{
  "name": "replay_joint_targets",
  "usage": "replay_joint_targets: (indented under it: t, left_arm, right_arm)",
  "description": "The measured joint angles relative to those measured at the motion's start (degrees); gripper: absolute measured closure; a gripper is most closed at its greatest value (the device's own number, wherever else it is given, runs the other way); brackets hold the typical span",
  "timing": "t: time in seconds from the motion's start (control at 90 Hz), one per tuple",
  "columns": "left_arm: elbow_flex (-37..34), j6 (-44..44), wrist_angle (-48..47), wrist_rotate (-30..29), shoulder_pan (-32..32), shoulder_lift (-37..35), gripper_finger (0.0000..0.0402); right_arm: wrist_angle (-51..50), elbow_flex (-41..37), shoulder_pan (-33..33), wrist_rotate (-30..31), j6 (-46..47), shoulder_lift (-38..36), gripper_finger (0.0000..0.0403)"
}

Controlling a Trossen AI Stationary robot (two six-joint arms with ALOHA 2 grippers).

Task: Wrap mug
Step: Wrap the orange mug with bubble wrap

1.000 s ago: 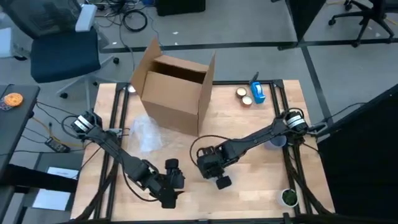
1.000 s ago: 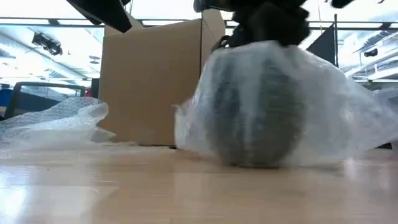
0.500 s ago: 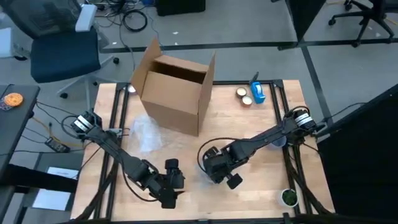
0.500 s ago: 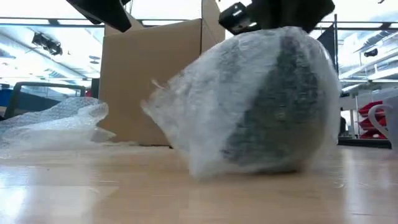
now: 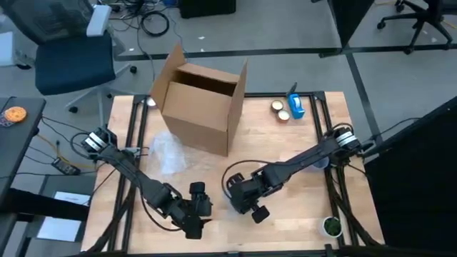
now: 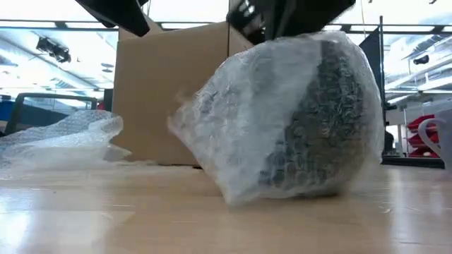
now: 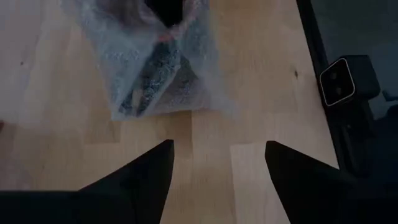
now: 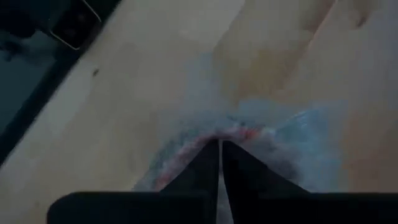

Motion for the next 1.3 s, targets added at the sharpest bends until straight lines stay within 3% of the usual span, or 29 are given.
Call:
replay_joint_targets:
  t: [0.244, 0.578, 0.7, 0.978, 1.067, 1.3]
  left_arm:
    - [0.00, 0.00, 0.02, -0.01, 0.00, 0.00, 0.0163]
    - [0.00, 0.00, 0.00, -0.13, 0.00, 0.00, 0.0163]
    - [0.00, 0.04, 0.00, -0.20, 0.02, 0.00, 0.0163]
    - [0.00, 0.07, -0.02, -0.56, 0.02, 0.00, 0.0163]
    - [0.00, 0.04, -0.04, -0.61, -0.09, 0.00, 0.0163]
    - [-0.02, 0.04, -0.07, -0.63, -0.13, 0.00, 0.0163]
  right_arm:
    - [-0.82, 0.26, -0.52, -0.94, 0.01, 3.61, 0.0403]
    - [-11.75, 0.23, -2.19, 2.76, 1.50, 3.58, 0.0402]
    - [-17.57, 3.75, -2.14, 3.73, 1.87, 3.56, 0.0402]
    - [-27.20, 13.94, -0.46, 11.76, 8.17, 2.45, 0.0402]
    - [-27.65, 14.02, -0.31, 14.14, 12.43, 2.44, 0.0402]
    - [-26.05, 9.14, -1.44, 13.41, 21.75, 3.04, 0.0403]
